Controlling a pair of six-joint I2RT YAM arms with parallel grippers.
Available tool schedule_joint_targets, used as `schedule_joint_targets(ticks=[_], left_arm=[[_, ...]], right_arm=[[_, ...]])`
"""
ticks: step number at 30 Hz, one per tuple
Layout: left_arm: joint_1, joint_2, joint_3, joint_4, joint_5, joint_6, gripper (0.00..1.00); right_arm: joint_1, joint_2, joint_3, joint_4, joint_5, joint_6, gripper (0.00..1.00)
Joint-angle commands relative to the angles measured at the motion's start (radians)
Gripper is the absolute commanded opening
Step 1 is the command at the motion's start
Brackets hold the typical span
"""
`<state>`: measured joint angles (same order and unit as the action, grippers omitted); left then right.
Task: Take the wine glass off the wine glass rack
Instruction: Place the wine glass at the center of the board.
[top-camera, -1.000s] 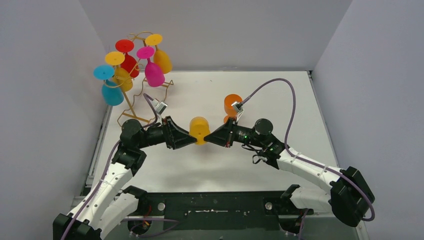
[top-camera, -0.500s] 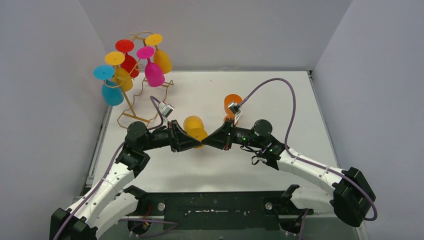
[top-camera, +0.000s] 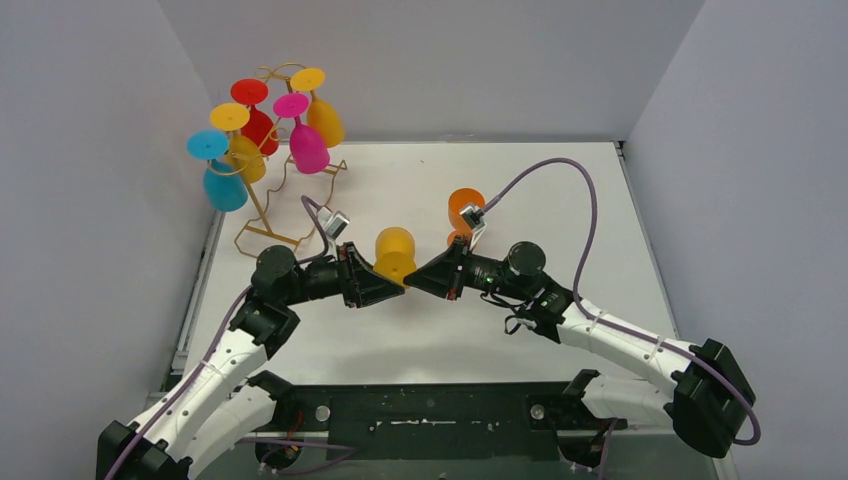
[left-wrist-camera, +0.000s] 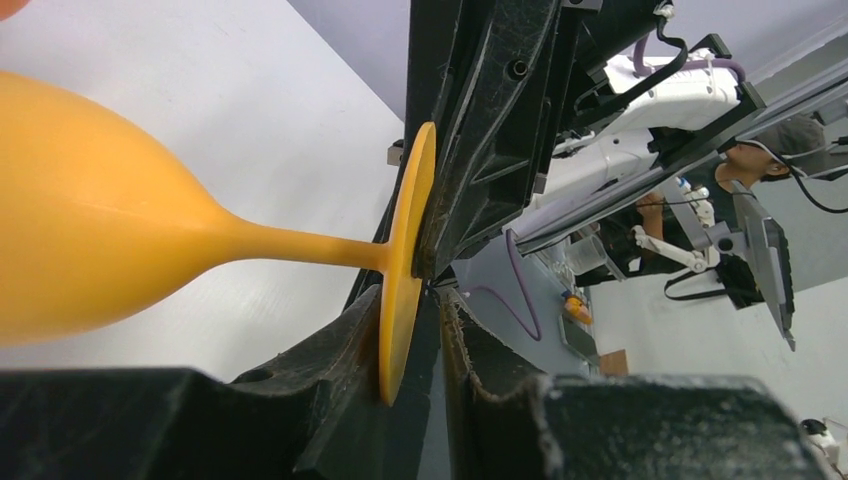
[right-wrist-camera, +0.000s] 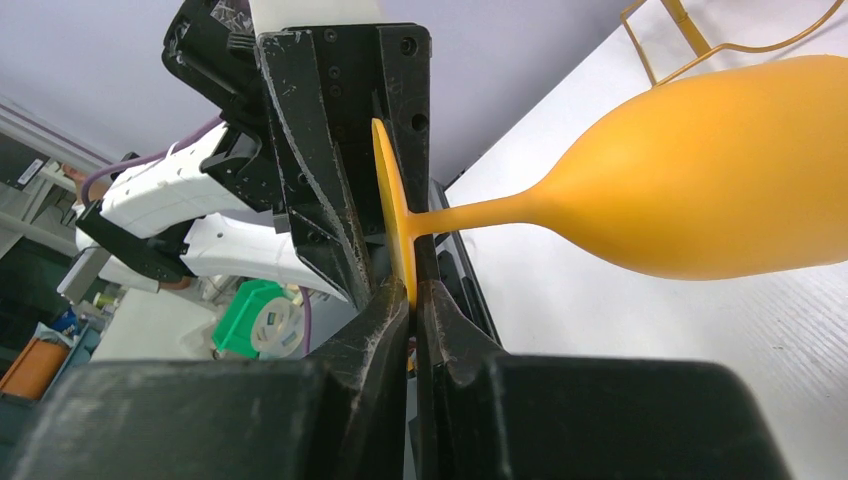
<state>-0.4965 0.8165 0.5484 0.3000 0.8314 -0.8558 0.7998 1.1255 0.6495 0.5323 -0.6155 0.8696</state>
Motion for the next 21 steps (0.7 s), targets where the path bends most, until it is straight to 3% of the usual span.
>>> schedule_joint_targets(ticks=[1, 7, 15, 17, 21], left_arm=[[-0.005, -0.028, 0.033, -0.017, -0.031, 0.045, 0.21], [-0.005, -0.036, 0.038, -0.014, -0.074, 0.049, 0.15], [-0.005, -0.005, -0.016, 0.224, -0.053, -0.075, 0.11], [-0.005, -0.003, -0.015, 0.226, -0.050, -0.074, 0.00], [-0.005, -0.009, -0.012, 0.217, -0.045, -0.062, 0.00]], right_arm=[[0.001, -0.039, -0.004, 0.048, 0.054, -0.039, 0.00], [0.002, -0.055, -0.005, 0.021, 0.058, -0.040, 0.00], [0.001, -0.032, 0.011, 0.011, 0.017, -0.031, 0.00], [0.000, -0.037, 0.004, 0.022, 0.027, -0.027, 0.00], [0.000, -0.036, 0.002, 0.025, 0.027, -0.034, 0.00]])
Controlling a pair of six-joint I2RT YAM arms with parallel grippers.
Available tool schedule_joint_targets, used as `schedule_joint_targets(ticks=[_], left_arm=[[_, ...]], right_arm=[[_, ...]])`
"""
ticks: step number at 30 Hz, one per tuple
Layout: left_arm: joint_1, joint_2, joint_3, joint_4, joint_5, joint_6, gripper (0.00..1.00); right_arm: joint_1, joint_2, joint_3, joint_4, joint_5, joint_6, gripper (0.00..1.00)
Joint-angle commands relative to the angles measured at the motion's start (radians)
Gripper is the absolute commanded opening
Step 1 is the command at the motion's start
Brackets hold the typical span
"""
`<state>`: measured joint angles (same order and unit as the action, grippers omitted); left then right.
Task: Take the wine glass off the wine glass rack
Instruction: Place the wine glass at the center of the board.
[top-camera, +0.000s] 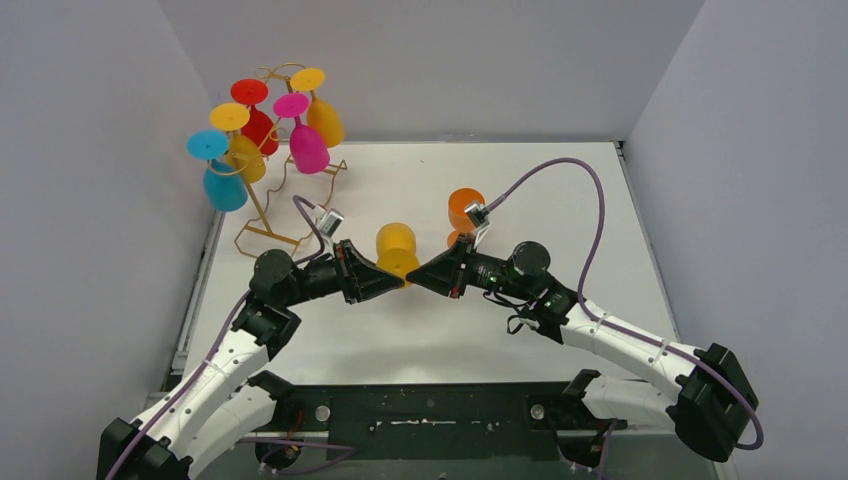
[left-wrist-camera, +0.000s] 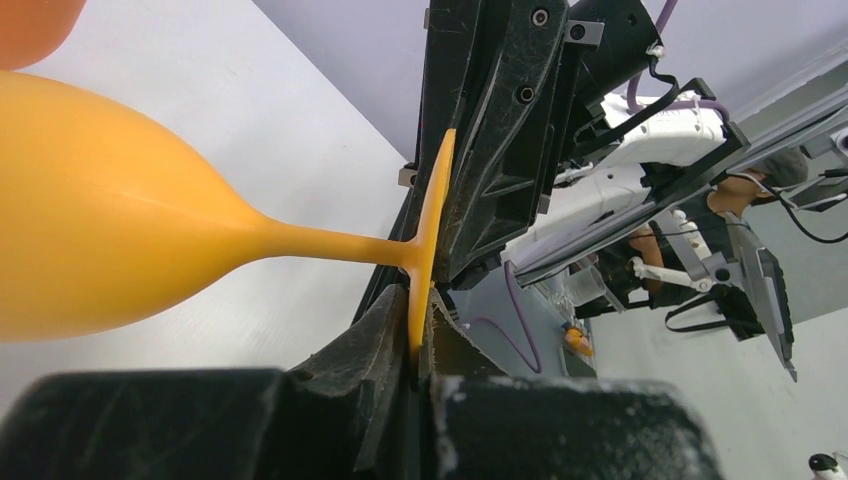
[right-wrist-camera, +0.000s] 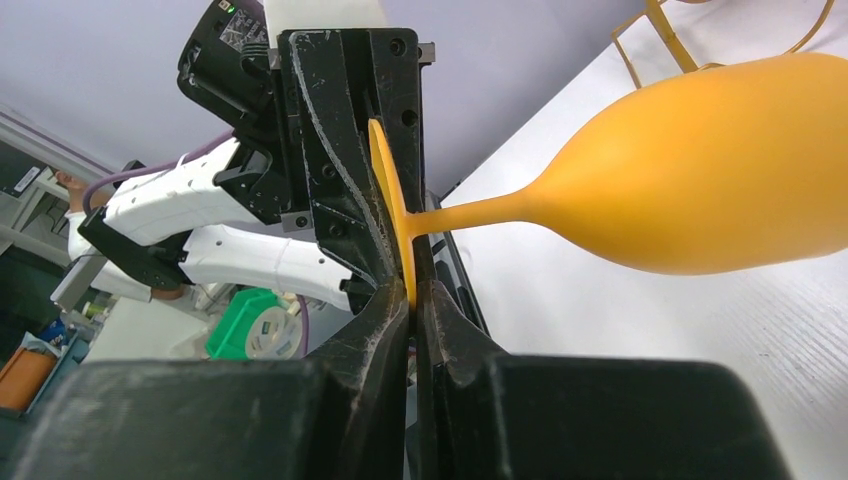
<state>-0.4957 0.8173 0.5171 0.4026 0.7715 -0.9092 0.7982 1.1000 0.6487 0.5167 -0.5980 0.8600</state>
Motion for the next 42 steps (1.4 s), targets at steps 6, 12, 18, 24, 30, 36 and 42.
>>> schedule_joint_targets(ticks=[6, 12, 18, 24, 30, 36, 42], left_arm=[[-0.006, -0.018, 0.023, 0.084, 0.002, 0.016, 0.10], [-0.006, -0.021, 0.020, 0.089, -0.011, 0.023, 0.05], [-0.006, -0.043, 0.013, 0.064, -0.033, 0.037, 0.00], [-0.006, -0.112, -0.021, 0.044, -0.092, 0.101, 0.00], [-0.007, -0.161, -0.053, 0.000, -0.042, 0.249, 0.00], [-0.007, -0.209, -0.125, -0.009, -0.007, 0.378, 0.00], [-0.008, -0.335, -0.247, 0.085, -0.022, 0.485, 0.00]], right_arm=[[0.001, 0.004, 0.006, 0.034, -0.012, -0.024, 0.00], [0.002, 0.001, 0.012, 0.029, -0.011, -0.024, 0.00], [0.002, 0.002, 0.017, 0.000, -0.010, -0.030, 0.00], [0.002, -0.010, 0.024, -0.016, 0.001, -0.033, 0.43], [-0.004, -0.060, 0.054, -0.086, 0.071, -0.065, 0.59], [-0.025, -0.153, 0.101, -0.220, 0.198, -0.174, 0.77], [-0.056, -0.175, 0.154, -0.450, 0.444, -0.239, 0.89]])
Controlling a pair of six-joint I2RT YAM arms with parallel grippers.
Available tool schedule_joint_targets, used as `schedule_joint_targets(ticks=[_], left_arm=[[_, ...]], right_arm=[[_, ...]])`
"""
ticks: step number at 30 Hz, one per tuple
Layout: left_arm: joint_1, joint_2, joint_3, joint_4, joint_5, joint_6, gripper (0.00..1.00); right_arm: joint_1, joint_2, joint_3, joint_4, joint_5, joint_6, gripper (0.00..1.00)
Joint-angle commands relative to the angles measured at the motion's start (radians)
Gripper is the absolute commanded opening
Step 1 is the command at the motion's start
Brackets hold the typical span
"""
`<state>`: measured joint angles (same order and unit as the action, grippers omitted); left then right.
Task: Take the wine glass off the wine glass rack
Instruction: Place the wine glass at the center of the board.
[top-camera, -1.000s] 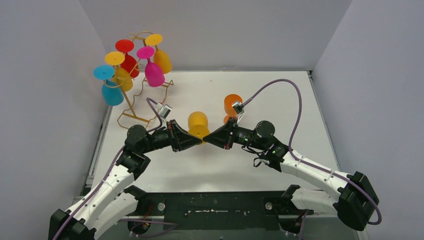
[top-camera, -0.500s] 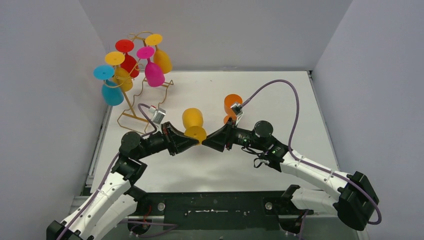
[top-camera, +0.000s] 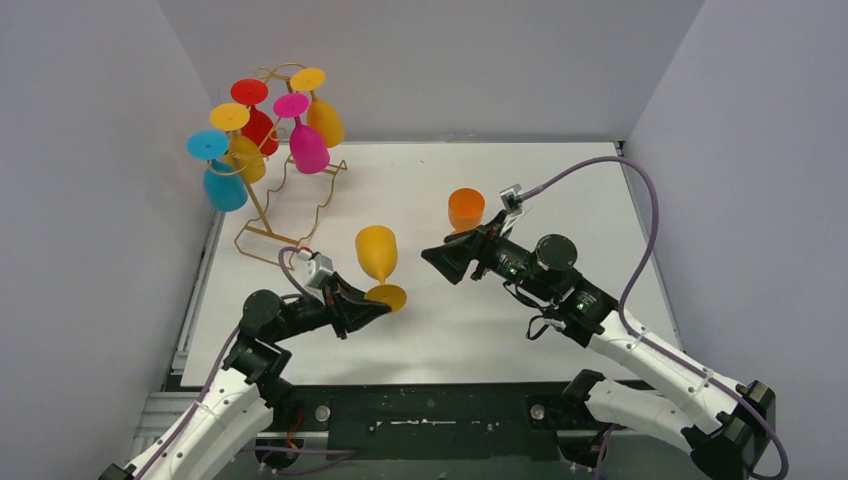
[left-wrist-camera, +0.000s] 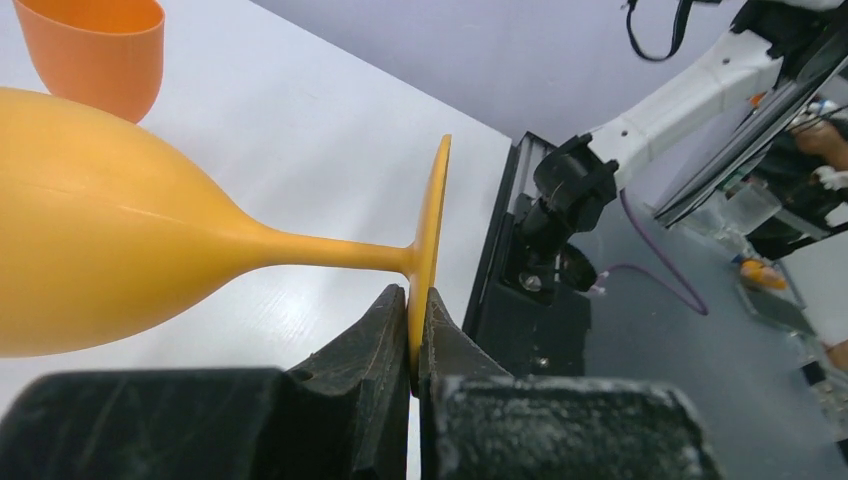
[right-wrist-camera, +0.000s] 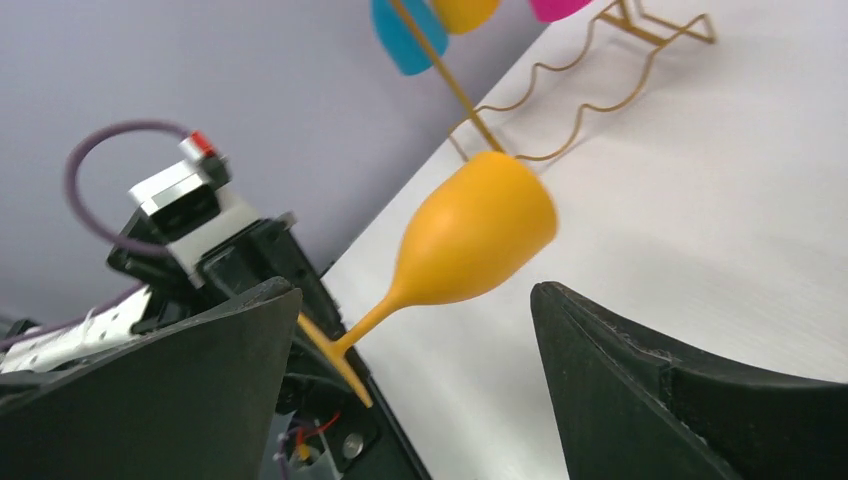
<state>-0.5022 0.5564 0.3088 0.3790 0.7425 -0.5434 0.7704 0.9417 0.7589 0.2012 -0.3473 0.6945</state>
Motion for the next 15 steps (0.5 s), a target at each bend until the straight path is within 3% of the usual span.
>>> schedule_joint_targets(ticks=[1, 5, 10, 15], left_arm=[[-0.002, -0.095, -0.057, 0.123, 0.022, 0.141, 0.00], [-0.002, -0.138, -0.111, 0.198, 0.216, 0.239, 0.00], [-0.002, -0.123, -0.125, 0.207, 0.326, 0.291, 0.00], [-0.002, -0.062, -0.110, 0.264, 0.448, 0.312, 0.00]], right_arm=[[-0.046, -0.016, 0.043, -0.140, 0.177, -0.071, 0.90], [-0.139, 0.000, 0.055, -0.139, 0.030, -0.038, 0.91], [-0.243, 0.061, 0.109, -0.160, -0.187, -0.046, 0.93], [-0.314, 0.159, 0.199, -0.155, -0.534, -0.053, 0.92]])
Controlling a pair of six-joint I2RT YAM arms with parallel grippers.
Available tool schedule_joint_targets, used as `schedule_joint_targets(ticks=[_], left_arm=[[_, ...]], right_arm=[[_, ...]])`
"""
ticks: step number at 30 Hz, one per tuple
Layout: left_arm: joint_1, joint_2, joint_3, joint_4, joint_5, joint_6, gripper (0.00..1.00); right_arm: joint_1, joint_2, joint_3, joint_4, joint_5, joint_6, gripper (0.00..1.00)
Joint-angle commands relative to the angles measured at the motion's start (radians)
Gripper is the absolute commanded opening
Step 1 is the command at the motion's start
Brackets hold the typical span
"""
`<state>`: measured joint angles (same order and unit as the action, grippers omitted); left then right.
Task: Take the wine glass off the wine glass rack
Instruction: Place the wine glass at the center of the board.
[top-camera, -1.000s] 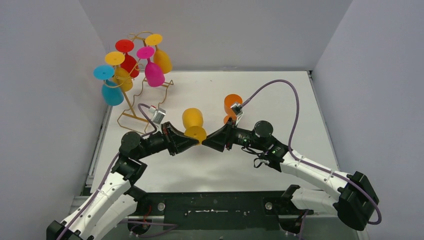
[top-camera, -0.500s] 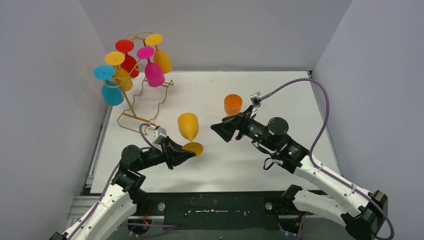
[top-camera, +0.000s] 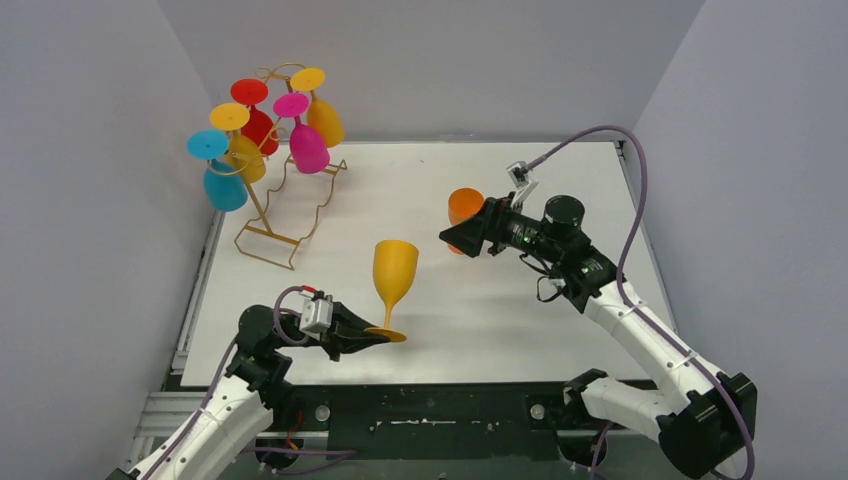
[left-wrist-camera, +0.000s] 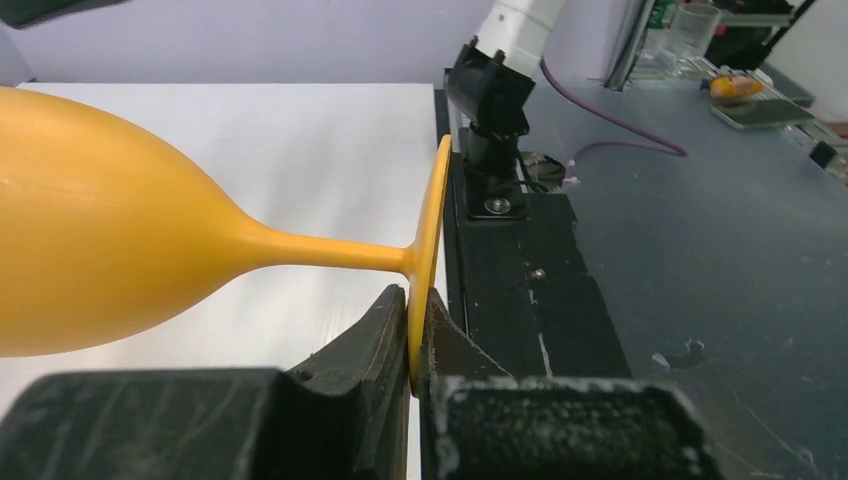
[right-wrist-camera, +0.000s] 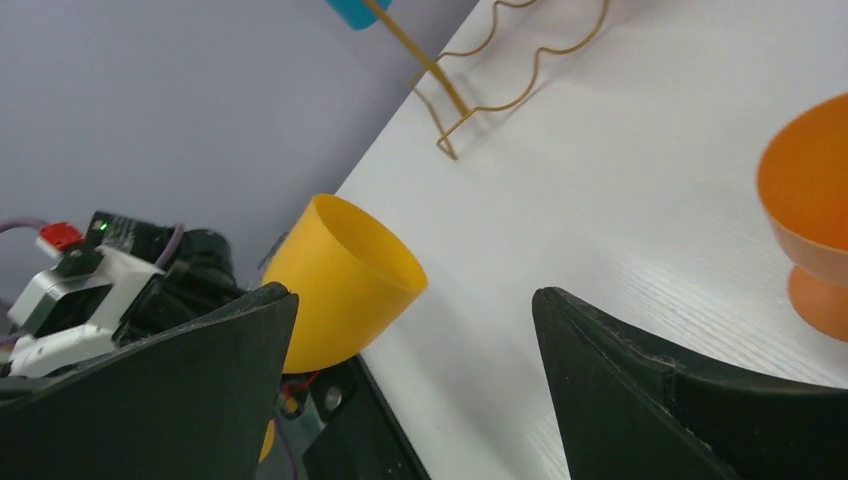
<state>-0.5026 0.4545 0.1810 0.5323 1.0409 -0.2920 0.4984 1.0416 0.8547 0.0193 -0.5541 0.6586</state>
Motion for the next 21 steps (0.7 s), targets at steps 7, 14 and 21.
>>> schedule_joint_targets(ticks=[7, 14, 21], left_arm=[[-0.002, 0.168, 0.073, 0.113, 0.252, 0.160, 0.00], [-0.001, 0.231, 0.087, 0.098, 0.314, 0.219, 0.00], [-0.001, 0.190, 0.080, 0.023, 0.331, 0.251, 0.00]], right_arm=[[-0.068, 0.183, 0.206, -0.002, -0.557, 0.007, 0.84], [-0.048, 0.268, 0.236, -0.074, -0.598, -0.004, 0.74], [0.029, 0.361, 0.248, 0.015, -0.683, 0.071, 0.56]])
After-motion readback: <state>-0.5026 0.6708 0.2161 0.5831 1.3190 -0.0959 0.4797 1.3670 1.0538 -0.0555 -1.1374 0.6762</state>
